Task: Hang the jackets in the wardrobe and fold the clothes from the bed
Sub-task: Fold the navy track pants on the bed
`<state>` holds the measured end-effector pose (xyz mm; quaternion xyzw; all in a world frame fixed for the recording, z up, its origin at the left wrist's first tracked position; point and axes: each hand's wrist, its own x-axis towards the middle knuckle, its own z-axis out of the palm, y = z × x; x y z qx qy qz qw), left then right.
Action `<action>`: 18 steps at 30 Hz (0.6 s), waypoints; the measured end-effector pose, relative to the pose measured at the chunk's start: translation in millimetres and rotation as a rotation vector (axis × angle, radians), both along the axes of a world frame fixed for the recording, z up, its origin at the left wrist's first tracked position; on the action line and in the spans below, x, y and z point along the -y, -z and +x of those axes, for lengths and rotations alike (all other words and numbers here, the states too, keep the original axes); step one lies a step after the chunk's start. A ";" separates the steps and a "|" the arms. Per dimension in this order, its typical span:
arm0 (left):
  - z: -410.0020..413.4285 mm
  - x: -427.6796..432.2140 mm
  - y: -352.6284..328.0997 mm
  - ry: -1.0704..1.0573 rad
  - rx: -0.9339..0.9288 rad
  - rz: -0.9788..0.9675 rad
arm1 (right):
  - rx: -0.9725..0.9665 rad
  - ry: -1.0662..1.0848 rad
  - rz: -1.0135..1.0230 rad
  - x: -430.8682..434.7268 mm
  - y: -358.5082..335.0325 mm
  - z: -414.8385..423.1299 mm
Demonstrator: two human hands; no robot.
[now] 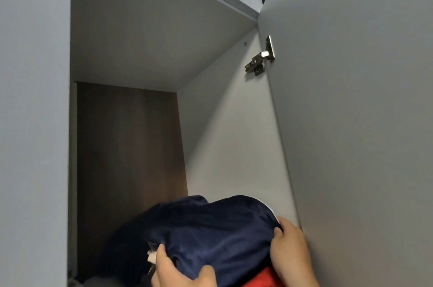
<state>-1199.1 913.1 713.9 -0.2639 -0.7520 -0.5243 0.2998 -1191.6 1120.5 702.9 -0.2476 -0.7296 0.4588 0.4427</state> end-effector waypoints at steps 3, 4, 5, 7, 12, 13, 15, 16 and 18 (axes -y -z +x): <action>0.0 5.2 -0.6 -0.377 -0.103 -0.065 | 0.188 0.132 0.276 9.5 -6.6 11.4; 7.0 -12.3 0.6 -0.318 -0.182 -0.210 | 0.119 0.158 0.378 16.0 -11.0 15.4; 18.7 -19.1 -8.5 -0.275 -0.227 -0.245 | 0.029 0.135 0.473 22.5 -15.8 18.3; 29.1 -24.8 -27.9 -0.292 -0.222 -0.318 | -0.026 -0.002 0.621 29.7 -22.3 19.7; 11.7 -30.0 -25.9 -0.375 0.058 -0.661 | 0.201 -0.085 0.713 9.4 -3.1 10.2; 8.7 -31.4 -20.7 -0.383 0.070 -0.675 | 0.236 -0.090 0.699 7.3 2.8 10.0; 6.1 -32.9 -12.4 -0.395 0.096 -0.751 | 0.288 -0.102 0.681 7.2 13.1 7.5; 6.8 -34.4 -10.3 -0.414 0.104 -0.778 | 0.295 -0.105 0.671 7.3 16.2 5.8; 5.3 -37.6 -6.5 -0.427 0.081 -0.722 | 0.274 -0.111 0.641 5.8 18.9 4.4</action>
